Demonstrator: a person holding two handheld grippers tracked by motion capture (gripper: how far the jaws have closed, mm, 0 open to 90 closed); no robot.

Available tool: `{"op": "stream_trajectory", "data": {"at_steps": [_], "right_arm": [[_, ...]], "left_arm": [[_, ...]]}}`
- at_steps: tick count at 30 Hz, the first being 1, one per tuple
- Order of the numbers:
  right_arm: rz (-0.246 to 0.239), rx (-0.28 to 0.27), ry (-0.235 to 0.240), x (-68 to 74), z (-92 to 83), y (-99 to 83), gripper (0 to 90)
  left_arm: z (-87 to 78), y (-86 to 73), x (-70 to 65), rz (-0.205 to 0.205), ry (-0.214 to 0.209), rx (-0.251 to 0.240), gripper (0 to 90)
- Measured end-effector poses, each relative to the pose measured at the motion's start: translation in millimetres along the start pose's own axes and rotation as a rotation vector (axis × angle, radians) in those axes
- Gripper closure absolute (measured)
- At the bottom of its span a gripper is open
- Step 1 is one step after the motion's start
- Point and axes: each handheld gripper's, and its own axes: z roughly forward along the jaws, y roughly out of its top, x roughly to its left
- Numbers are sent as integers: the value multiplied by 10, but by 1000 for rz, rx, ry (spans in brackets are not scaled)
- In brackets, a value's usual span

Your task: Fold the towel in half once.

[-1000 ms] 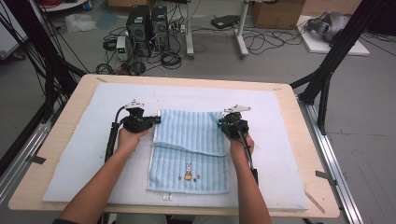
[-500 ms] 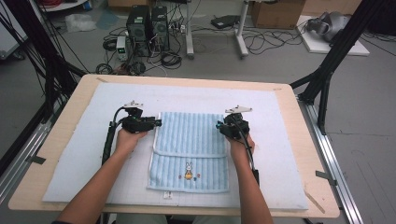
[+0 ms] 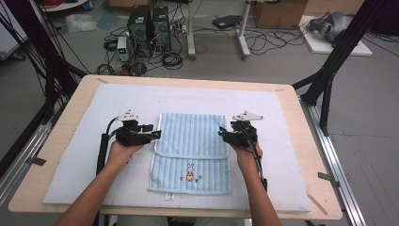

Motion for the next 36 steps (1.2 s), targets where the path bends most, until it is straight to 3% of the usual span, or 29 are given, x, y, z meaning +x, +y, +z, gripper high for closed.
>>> {"op": "stream_trajectory", "data": {"at_steps": [8, 12, 15, 18, 23, 27, 29, 36], "right_arm": [[3, 6, 51, 16, -210, -235, 369], [-12, 17, 73, 68, -304, -374, 371], [-53, 23, 86, 123, -355, -488, 440], [-60, 41, 114, 166, -382, -605, 479], [-94, 63, 134, 252, -350, -637, 555], [-111, 125, 107, 276, -254, -651, 706], [-131, 124, 100, 278, -264, -647, 805], [-132, 79, 95, 271, -362, -597, 813]], "left_arm": [[-114, -121, -98, 31, -17, -28, 415], [-170, -159, -142, 41, -13, -30, 415], [-199, -187, -156, 42, -11, -36, 416], [-221, -209, -174, 45, -4, -35, 416], [-241, -232, -175, 46, 3, -27, 423], [-232, -253, -165, 38, 9, -16, 427], [-227, -257, -166, 38, 13, -14, 432], [-218, -254, -200, 50, -8, -4, 456]]}}
